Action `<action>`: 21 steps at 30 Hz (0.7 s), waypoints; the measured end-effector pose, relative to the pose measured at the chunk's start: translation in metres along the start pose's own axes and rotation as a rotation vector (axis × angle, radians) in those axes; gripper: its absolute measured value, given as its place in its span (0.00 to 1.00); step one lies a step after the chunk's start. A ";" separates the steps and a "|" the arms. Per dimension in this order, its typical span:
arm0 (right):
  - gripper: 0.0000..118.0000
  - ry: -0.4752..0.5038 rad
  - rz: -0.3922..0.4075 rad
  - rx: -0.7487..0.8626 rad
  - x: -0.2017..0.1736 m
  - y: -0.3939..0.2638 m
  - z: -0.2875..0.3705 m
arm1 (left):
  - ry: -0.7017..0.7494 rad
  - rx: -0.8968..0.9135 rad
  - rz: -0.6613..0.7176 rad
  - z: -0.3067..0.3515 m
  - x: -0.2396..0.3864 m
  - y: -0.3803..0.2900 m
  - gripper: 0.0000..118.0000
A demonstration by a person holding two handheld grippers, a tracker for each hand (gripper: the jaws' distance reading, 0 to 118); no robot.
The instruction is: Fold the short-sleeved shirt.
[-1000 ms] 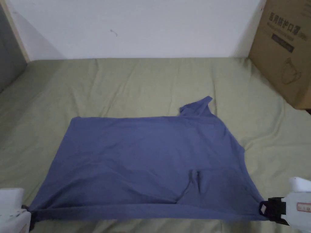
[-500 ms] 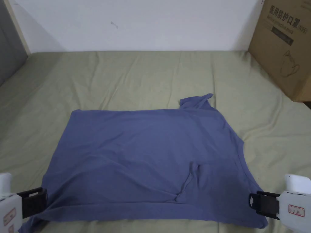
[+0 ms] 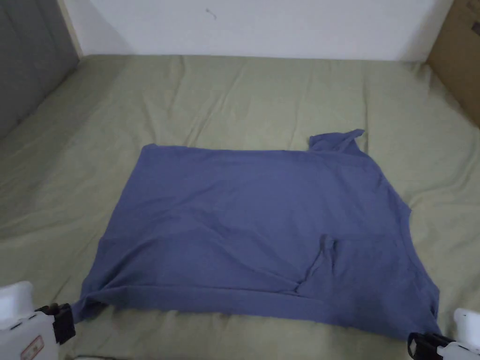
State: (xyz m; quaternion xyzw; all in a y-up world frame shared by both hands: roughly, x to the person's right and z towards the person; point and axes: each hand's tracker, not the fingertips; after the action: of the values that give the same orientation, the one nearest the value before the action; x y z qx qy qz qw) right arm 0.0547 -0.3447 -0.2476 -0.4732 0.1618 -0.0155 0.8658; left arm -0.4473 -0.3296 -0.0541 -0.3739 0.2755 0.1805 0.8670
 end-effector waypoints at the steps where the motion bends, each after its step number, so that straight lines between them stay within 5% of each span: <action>1: 0.01 0.001 0.001 0.001 0.001 0.004 0.000 | -0.013 -0.001 -0.021 -0.003 -0.001 0.002 0.46; 2: 0.01 0.000 -0.006 0.009 0.001 0.006 0.001 | -0.019 -0.011 -0.035 -0.006 0.001 0.004 0.75; 3: 0.01 0.000 -0.015 0.015 0.002 0.008 0.001 | -0.021 -0.022 -0.036 -0.010 0.004 0.006 0.92; 6: 0.01 0.002 -0.035 0.007 0.006 0.012 -0.001 | -0.049 -0.036 -0.046 -0.025 0.009 0.006 0.96; 9: 0.01 0.000 -0.056 -0.007 0.010 0.010 -0.003 | -0.025 -0.101 -0.106 -0.048 0.016 0.007 0.86; 10: 0.01 -0.001 -0.063 -0.016 0.012 0.008 -0.005 | -0.018 -0.087 -0.105 -0.054 0.018 0.003 0.63; 12: 0.01 -0.007 -0.083 -0.030 0.014 0.005 -0.007 | 0.039 -0.143 -0.097 -0.067 0.020 -0.002 0.02; 19: 0.03 0.010 -0.120 -0.056 0.024 0.015 -0.010 | -0.031 -0.115 -0.077 -0.047 0.012 0.006 0.03; 21: 0.29 0.018 -0.136 -0.047 0.030 0.023 -0.014 | -0.031 -0.115 -0.085 -0.044 0.014 0.008 0.03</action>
State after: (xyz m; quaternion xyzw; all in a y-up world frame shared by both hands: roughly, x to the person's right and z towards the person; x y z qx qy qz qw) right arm 0.0759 -0.3482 -0.2815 -0.5029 0.1373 -0.0745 0.8501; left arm -0.4553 -0.3555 -0.0922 -0.4318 0.2349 0.1647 0.8551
